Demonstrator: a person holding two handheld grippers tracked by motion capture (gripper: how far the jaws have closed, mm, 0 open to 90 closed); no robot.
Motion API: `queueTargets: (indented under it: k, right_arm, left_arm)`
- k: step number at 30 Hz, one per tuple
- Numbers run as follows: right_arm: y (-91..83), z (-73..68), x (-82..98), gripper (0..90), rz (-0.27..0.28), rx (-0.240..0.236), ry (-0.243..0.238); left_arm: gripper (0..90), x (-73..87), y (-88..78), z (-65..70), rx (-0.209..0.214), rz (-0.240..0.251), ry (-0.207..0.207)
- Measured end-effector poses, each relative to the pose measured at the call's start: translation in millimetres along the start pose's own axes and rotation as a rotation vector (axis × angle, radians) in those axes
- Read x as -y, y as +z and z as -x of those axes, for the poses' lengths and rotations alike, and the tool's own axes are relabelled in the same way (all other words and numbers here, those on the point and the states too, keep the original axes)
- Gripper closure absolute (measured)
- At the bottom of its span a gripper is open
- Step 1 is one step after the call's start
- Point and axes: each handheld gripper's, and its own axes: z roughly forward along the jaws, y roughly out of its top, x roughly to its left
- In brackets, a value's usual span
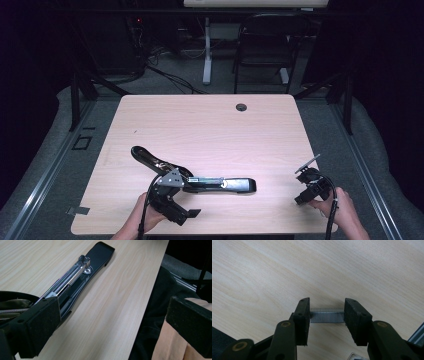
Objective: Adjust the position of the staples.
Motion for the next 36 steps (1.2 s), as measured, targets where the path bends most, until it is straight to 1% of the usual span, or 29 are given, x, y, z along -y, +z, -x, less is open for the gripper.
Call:
queueTargets:
  k: [2, 3, 6, 8, 10, 12, 13, 14, 15, 17, 18, 19, 20, 21, 22, 24, 25, 26, 27, 28, 29, 30, 31, 32, 33, 35, 36]
  right_arm:
    - [-2.3, 1.0, -1.8, 57.0, -0.012, 0.011, -0.020]
    - [-1.8, 0.0, -1.6, 57.0, 0.007, 0.006, -0.004]
    - [-3.5, -1.4, -3.1, 57.0, 0.006, 0.006, -0.014]
    - [-4.1, -2.4, -4.5, 57.0, 0.002, 0.016, -0.024]
    - [-1.6, -5.3, -4.2, 57.1, 0.037, 0.008, -0.001]
    - [-4.5, -5.5, -7.0, 57.0, -0.001, 0.015, -0.036]
    - [-1.3, -8.8, -5.9, 57.0, 0.045, 0.006, -0.004]
    - [-2.9, -10.0, -7.7, 57.0, 0.030, 0.014, -0.023]
    - [-5.7, -10.6, -10.2, 57.0, 0.001, 0.016, -0.053]
    - [-3.8, -16.8, -11.6, 57.0, 0.045, 0.012, -0.036]
    - [-3.2, -19.7, -12.7, 57.0, 0.056, 0.001, -0.033]
    - [-9.0, -18.2, -17.5, 57.0, -0.021, 0.019, -0.106]
    - [-5.4, -22.4, -16.7, 57.0, 0.029, 0.007, -0.064]
    - [0.3, -27.1, -15.0, 57.0, 0.109, -0.009, -0.011]
    - [-5.1, -25.7, -18.9, 57.0, 0.042, 0.014, -0.067]
    - [-7.4, -26.9, -22.3, 57.0, 0.025, 0.016, -0.090]
    - [-7.0, -28.4, -23.3, 57.0, 0.035, 0.018, -0.087]
    - [-6.2, -30.2, -23.8, 57.0, 0.053, 0.016, -0.078]
    - [-7.6, -30.9, -25.6, 57.0, 0.041, 0.015, -0.091]
    - [-7.9, -32.1, -26.6, 57.0, 0.044, 0.021, -0.095]
    - [-6.4, -34.0, -26.7, 57.1, 0.067, 0.014, -0.084]
    - [-6.4, -35.6, -27.8, 57.0, 0.072, 0.014, -0.085]
    - [-9.2, -35.1, -30.7, 57.0, 0.035, 0.030, -0.121]
    - [-8.8, -36.4, -31.8, 57.0, 0.040, 0.028, -0.121]
    - [-6.3, -39.1, -31.7, 57.0, 0.073, 0.025, -0.100]
    - [-3.0, -42.9, -33.1, 57.1, 0.116, 0.014, -0.077]
    - [-9.0, -41.4, -37.9, 57.0, 0.037, 0.045, -0.138]
  left_arm:
    - [0.0, 0.1, -0.3, -0.2, -0.001, 0.002, 0.001]
    - [0.0, 0.1, -0.4, -0.2, 0.000, 0.004, -0.001]
    - [0.0, 0.1, -1.4, -0.2, -0.003, 0.005, 0.002]
    - [0.0, 0.0, -1.8, -0.4, -0.005, 0.005, 0.005]
    - [0.0, 0.1, -1.4, -0.3, -0.004, 0.006, 0.000]
    - [0.0, -0.1, -0.9, -0.4, -0.006, 0.003, 0.003]
    - [0.0, -0.4, -0.7, -0.2, -0.007, 0.002, 0.004]
    - [0.0, -0.7, -0.7, -0.1, -0.008, -0.002, 0.008]
    - [0.0, -0.9, -0.9, 0.0, -0.010, -0.002, 0.010]
    - [0.0, -0.9, -0.7, 0.2, -0.009, -0.002, 0.011]
    - [0.0, -0.9, -0.7, 0.1, -0.009, -0.003, 0.012]
    - [0.0, -0.8, -0.6, 0.0, -0.008, -0.003, 0.010]
    - [0.0, -0.8, -0.5, 0.0, -0.008, -0.003, 0.009]
    - [0.0, -0.8, -0.4, -0.1, -0.008, -0.002, 0.009]
    - [0.0, -0.8, -0.4, -0.1, -0.008, -0.002, 0.009]
    - [0.0, -1.0, -0.3, 0.0, -0.007, -0.003, 0.011]
    - [0.0, -1.1, -0.4, 0.1, -0.008, -0.003, 0.013]
    - [0.0, -1.3, -0.6, 0.8, -0.023, -0.007, 0.014]
    - [0.0, -1.4, -0.7, 0.8, -0.024, -0.007, 0.015]
    - [0.0, -1.4, -0.9, 0.9, -0.025, -0.007, 0.015]
    - [0.0, -1.4, -1.0, 0.9, -0.026, -0.007, 0.014]
    - [0.0, -1.3, -0.8, 0.1, -0.010, -0.002, 0.012]
    - [0.0, -1.3, -0.8, 0.0, -0.010, -0.003, 0.013]
    - [0.0, -1.3, -0.7, 0.0, -0.011, -0.003, 0.013]
    - [0.0, -1.4, -0.7, -0.1, -0.011, -0.003, 0.013]
    - [0.0, -1.4, -0.8, 0.0, -0.012, -0.004, 0.013]
    - [0.0, -1.6, -0.9, -0.1, -0.010, -0.006, 0.014]
